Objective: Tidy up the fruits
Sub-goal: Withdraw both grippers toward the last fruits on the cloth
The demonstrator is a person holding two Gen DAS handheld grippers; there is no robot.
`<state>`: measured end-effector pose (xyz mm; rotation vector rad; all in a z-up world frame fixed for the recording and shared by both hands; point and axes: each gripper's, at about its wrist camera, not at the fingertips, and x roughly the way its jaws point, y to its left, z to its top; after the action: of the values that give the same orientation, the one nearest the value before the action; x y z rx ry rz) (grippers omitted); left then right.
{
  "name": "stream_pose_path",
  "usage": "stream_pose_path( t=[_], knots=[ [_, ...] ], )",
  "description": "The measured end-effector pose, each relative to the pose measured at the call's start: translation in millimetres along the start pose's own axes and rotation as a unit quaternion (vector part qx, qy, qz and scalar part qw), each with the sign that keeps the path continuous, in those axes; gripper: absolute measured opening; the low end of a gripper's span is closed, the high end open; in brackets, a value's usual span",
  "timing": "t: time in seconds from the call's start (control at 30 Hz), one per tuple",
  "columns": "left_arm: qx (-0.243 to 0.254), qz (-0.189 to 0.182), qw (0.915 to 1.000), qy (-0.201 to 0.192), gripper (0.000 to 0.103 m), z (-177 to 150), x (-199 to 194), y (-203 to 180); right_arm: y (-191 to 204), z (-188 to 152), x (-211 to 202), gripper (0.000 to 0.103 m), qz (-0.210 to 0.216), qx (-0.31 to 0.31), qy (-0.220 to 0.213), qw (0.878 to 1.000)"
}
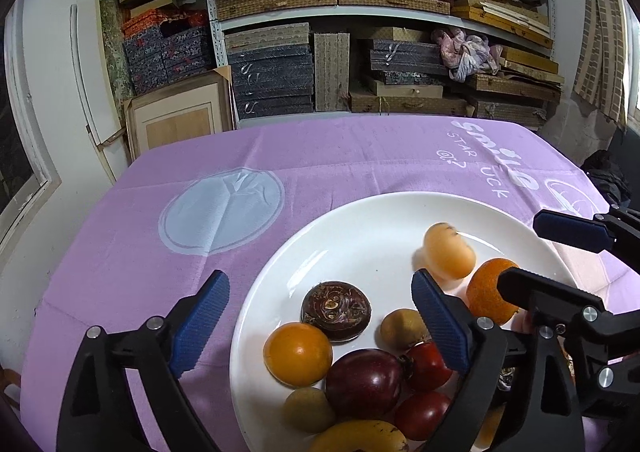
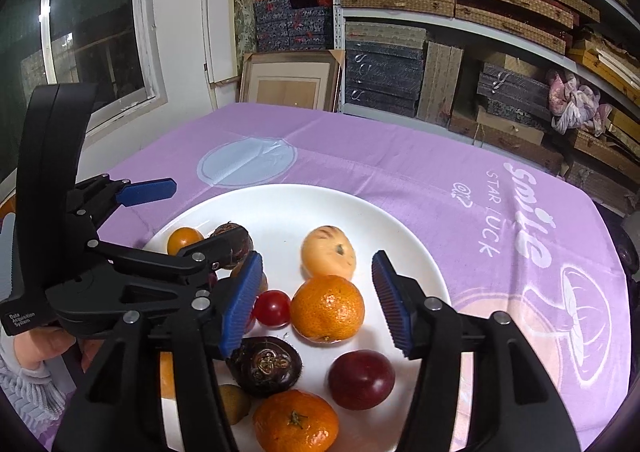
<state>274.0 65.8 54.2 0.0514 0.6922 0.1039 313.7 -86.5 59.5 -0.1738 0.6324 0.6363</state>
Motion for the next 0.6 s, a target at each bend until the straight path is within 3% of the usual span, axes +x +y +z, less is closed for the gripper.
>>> stream_pose_path(
  t=[0.13,0.23,0.6],
  knots=[
    [-0.005,0.004,0.9999,-0.009,0.096,2,-8,2,-1,2,-12,0.067,-0.002,0.008,-0.011,1.0],
    [-0.002,0.004,0.9999,-0.013,0.099,3,-14,-1,-1,3,-24,0.089,0.004,0.018,-0.027,0.999],
    [0.021,0.015,0.9995,-0.02,0.099,-10,-48,-12,6,-4,-95,0.095,0.032,0.047,-0.076,0.995]
  ],
)
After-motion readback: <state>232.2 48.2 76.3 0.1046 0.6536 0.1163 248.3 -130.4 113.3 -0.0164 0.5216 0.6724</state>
